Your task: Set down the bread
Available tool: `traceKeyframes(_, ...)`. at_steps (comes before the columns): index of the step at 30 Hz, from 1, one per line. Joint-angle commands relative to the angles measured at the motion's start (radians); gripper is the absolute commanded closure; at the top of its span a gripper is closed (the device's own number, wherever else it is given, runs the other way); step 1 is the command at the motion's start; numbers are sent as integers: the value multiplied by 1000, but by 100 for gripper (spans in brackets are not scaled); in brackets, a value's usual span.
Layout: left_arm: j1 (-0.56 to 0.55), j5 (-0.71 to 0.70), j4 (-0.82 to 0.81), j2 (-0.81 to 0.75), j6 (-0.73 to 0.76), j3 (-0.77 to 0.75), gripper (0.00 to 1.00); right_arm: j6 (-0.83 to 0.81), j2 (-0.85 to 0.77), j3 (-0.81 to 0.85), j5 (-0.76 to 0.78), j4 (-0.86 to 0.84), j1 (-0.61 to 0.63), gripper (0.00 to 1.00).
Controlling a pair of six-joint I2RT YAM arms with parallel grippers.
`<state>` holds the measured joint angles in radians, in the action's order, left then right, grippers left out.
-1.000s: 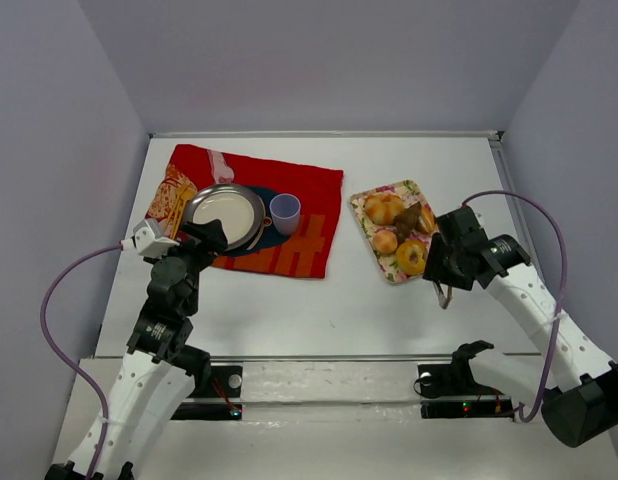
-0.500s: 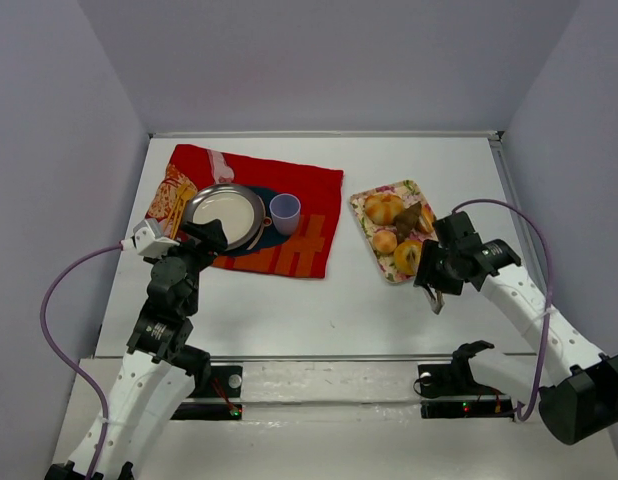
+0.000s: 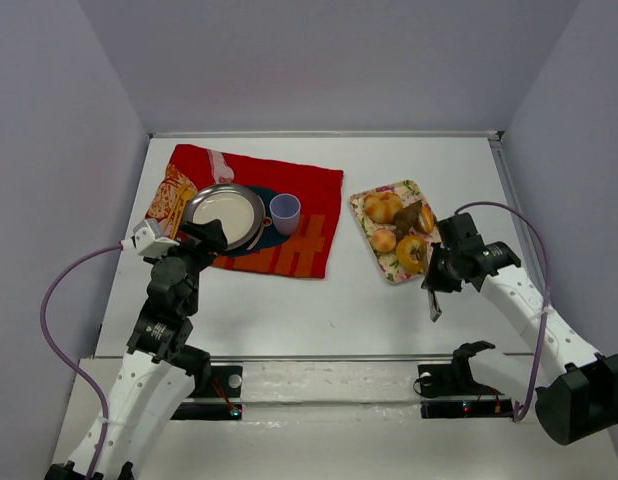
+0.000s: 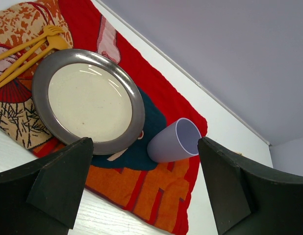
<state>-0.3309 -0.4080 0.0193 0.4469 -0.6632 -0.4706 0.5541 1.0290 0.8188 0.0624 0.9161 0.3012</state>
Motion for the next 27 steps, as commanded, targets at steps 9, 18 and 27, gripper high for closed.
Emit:
traceKeyframes(9,3,-26,-30,-5,-3,1,1,-77,-190,325,-49,61,-5,93)
traceKeyframes(18,3,-40,-21,38,-4,-26,1,-174,-23,428,-346,-288,56,93)
traceKeyframes(27,3,-124,157,79,-105,-103,1,-319,552,857,-292,-424,334,93)
